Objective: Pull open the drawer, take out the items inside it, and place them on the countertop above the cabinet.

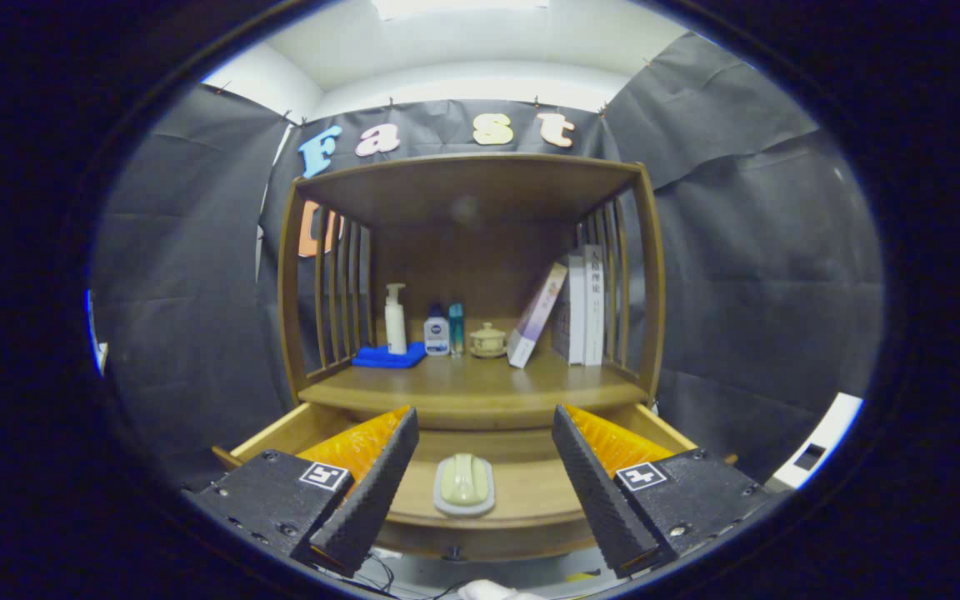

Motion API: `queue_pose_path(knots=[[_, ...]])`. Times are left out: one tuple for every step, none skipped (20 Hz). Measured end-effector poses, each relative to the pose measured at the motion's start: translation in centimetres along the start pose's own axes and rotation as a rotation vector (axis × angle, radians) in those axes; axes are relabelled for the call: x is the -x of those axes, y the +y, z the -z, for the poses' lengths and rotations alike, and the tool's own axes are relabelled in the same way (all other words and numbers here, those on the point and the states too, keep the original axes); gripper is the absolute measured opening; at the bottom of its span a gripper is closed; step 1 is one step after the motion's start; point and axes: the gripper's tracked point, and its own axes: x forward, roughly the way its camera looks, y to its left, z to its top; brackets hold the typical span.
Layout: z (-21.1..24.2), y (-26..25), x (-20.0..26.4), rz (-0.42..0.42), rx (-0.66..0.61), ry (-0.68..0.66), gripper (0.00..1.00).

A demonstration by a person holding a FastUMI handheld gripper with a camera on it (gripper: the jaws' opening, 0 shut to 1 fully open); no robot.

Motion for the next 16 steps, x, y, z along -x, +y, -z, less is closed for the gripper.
queue_pose_path(knots=[[-1.3, 0.0, -0.8, -0.001, -0.008, 0.003, 1.00], [-2.2, 0.2, -1.6, -0.001, -0.025, 0.013, 1.00], [-3.1, 0.5, -2.6, -0.009, -0.039, 0.027, 1.00], [-3.6, 0.8, -3.5, -0.019, -0.046, 0.056, 1.00], [-3.9, 1.1, -4.6, -0.036, -0.055, 0.087, 1.00], [-3.9, 1.4, -5.6, -0.047, -0.067, 0.126, 1.00], [-3.7, 1.6, -6.7, -0.058, -0.076, 0.166, 1.00], [-3.4, 1.7, -7.9, -0.060, -0.081, 0.205, 1.00], [-2.6, 1.6, -9.0, -0.049, -0.076, 0.257, 1.00], [-1.9, 1.5, -9.9, -0.044, -0.069, 0.304, 1.00], [-1.0, 1.5, -10.8, -0.037, -0.060, 0.345, 1.00], [-0.1, 1.4, -11.5, -0.029, -0.046, 0.388, 0.99], [1.1, 1.5, -12.0, -0.027, -0.033, 0.437, 0.97], [2.2, 1.6, -12.4, -0.030, -0.031, 0.485, 0.95], [3.6, 1.8, -12.8, -0.037, -0.024, 0.542, 0.93], [5.1, 1.9, -13.1, -0.041, -0.017, 0.605, 0.90]])
